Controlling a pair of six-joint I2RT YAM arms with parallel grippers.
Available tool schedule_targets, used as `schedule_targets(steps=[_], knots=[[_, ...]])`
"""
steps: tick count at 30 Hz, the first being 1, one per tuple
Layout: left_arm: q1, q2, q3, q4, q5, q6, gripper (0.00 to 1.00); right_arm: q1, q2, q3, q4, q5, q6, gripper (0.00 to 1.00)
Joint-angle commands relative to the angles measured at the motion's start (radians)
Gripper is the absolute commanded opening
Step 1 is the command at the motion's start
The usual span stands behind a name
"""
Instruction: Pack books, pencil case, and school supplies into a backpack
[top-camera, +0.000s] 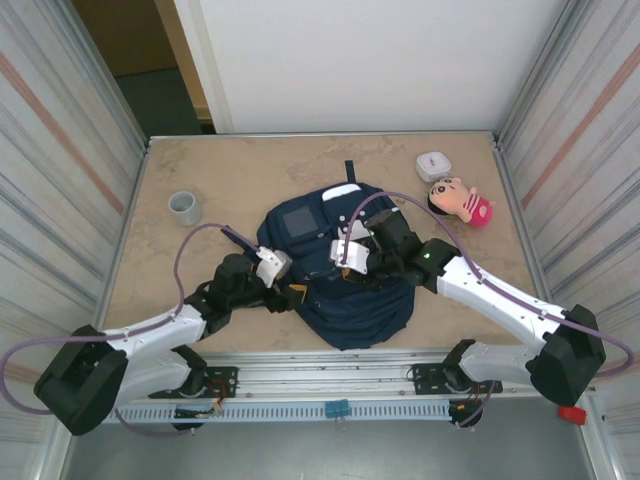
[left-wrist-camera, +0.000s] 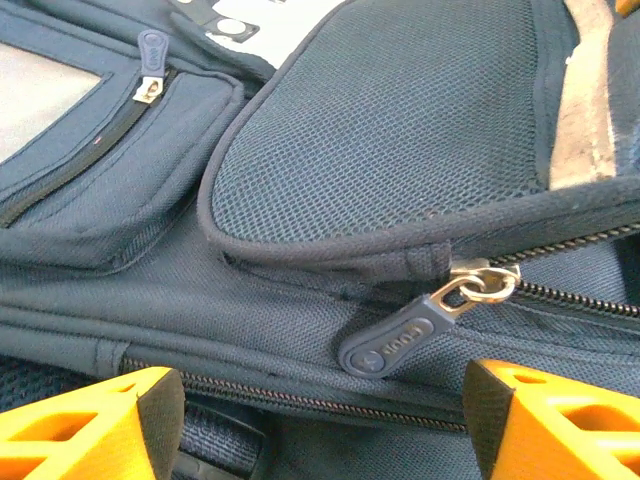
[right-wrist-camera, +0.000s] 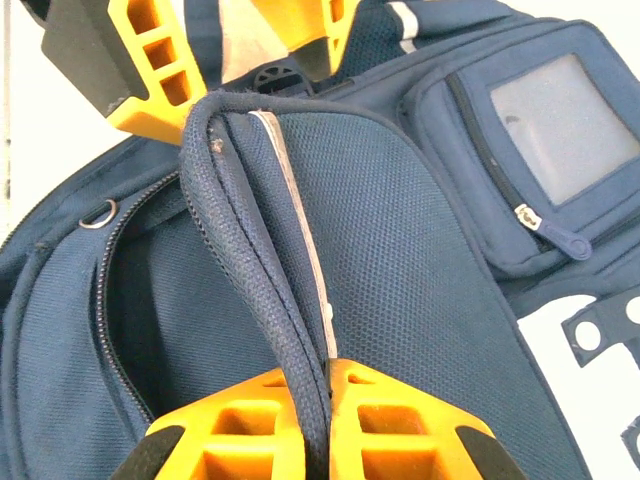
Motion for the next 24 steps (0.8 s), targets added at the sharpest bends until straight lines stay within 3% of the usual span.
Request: schedule_targets(steps=[1,6,10,13,16,21,24], knots=[[-0.004,0.022,0.005,0.105,0.042,0.099,0.76,-0.008,-0.002,0.046,-0.027,-0.050,-0.012,0.00],[-0.004,0.063,0.048,0.065,0.130,0.230,0.75,-0.011,0.011,0.046,-0.018,-0.050,0.000,0.00],[-0.013,0.074,0.030,0.086,0.169,0.234,0.66,-0.019,0.014,0.046,0.010,-0.039,0.034,0.00],[-0.019,0.060,0.016,0.090,0.175,0.208,0.53,-0.026,0.010,0.046,0.029,-0.031,0.056,0.00],[-0.030,0.037,0.009,0.088,0.182,0.198,0.31,-0.029,-0.003,0.042,0.043,-0.038,0.068,0.00],[-0.048,-0.006,0.002,0.086,0.195,0.198,0.10,-0.030,-0.017,0.028,0.065,-0.039,0.075,0.00],[-0.052,-0.030,-0.011,0.099,0.188,0.193,0.04,-0.031,-0.014,0.028,0.066,-0.040,0.075,0.00]])
